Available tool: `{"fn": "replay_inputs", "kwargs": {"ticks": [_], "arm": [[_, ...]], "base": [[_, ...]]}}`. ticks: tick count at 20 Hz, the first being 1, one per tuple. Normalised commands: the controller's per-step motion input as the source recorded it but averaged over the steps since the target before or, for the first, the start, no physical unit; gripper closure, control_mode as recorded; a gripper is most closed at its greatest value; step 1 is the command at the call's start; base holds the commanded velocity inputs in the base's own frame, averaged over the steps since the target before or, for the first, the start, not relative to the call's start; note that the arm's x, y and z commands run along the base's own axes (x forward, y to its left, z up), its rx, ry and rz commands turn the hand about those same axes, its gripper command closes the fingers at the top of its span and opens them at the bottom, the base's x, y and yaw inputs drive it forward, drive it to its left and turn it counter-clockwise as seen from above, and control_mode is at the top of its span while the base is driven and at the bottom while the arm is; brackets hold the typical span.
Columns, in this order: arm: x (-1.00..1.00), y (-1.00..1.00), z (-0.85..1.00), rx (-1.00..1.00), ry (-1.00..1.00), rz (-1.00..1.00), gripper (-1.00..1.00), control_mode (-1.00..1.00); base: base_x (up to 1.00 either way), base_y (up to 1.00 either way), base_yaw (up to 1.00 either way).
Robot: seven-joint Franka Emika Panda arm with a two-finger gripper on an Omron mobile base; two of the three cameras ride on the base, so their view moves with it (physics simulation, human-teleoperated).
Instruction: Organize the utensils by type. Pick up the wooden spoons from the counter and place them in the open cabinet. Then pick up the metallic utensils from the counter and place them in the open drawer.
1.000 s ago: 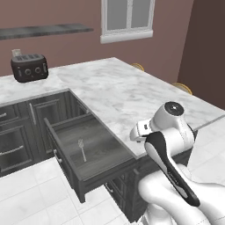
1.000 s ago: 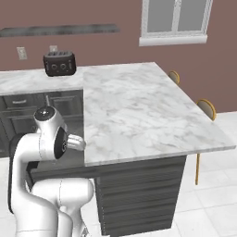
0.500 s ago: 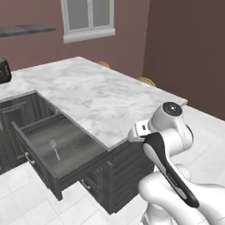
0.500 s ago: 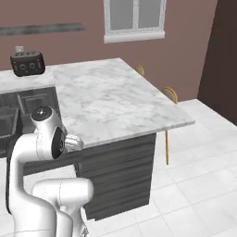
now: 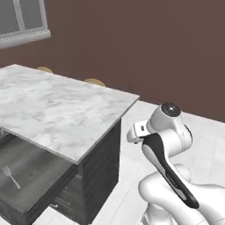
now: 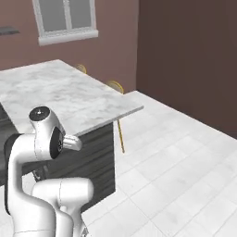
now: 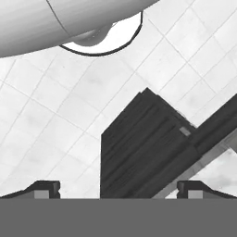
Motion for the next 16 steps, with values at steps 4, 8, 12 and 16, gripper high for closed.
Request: {"fn": "replay_inputs", "kwargs": {"ticks": [4, 8, 12, 16], "arm": [[0.0, 0.0, 0.0, 0.0, 0.0, 0.0, -1.0, 1.0], [0.0, 0.0, 0.0, 0.0, 0.0, 0.0, -1.0, 1.0], [0.0, 0.0, 0.0, 0.0, 0.0, 0.0, -1.0, 1.0], [0.0, 0.0, 0.0, 0.0, 0.0, 0.0, -1.0, 1.0]], "base": [[-0.2, -0.09, -0.61], [-0.07, -0.03, -0.58], [0.0, -0.02, -0.56], [0.0, 0.0, -0.53]]}}
